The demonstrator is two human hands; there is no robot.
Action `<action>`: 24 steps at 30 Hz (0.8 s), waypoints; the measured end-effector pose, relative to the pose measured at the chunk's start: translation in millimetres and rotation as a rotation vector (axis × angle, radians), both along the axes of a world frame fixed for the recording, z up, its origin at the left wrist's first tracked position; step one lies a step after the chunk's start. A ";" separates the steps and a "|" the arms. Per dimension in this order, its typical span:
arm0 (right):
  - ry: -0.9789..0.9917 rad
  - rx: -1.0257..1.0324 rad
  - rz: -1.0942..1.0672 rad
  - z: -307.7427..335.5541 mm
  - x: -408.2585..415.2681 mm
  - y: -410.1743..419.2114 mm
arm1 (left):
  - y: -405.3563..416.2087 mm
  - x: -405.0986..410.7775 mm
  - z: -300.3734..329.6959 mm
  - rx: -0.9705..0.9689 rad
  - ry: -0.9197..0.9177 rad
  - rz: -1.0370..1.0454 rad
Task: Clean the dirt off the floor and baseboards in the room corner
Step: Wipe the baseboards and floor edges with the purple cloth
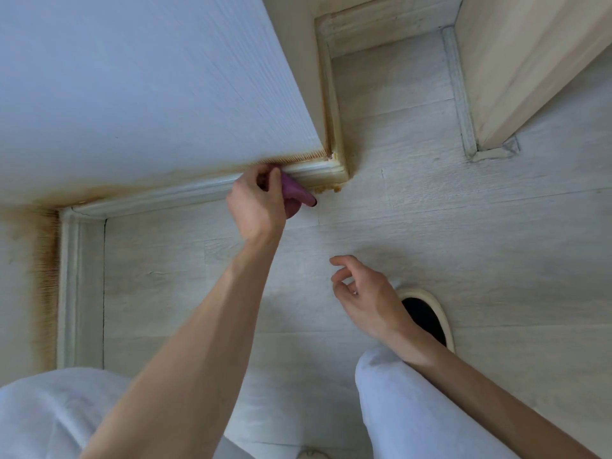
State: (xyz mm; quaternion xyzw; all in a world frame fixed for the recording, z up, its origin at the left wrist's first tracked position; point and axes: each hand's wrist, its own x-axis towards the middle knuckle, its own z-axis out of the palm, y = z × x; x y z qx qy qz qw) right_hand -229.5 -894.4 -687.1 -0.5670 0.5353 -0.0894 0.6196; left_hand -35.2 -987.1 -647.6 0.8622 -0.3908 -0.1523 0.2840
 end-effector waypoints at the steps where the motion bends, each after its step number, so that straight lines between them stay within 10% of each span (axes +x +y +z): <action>1: 0.001 0.003 -0.005 0.9 -1.0 0.5 | -3.0 -10.2 0.4 0.004 0.030 -0.011; 11: 0.000 -0.001 -0.056 -2.8 -7.6 3.3 | 7.0 -40.1 -4.4 -0.060 0.191 -0.126; 16: -0.054 0.031 -0.250 -8.9 -11.2 -11.7 | 57.9 -5.0 4.9 -0.032 0.774 -0.072; 24: -0.707 0.852 -0.612 27.3 1.3 -43.7 | 79.2 -5.3 29.5 0.065 1.297 -0.246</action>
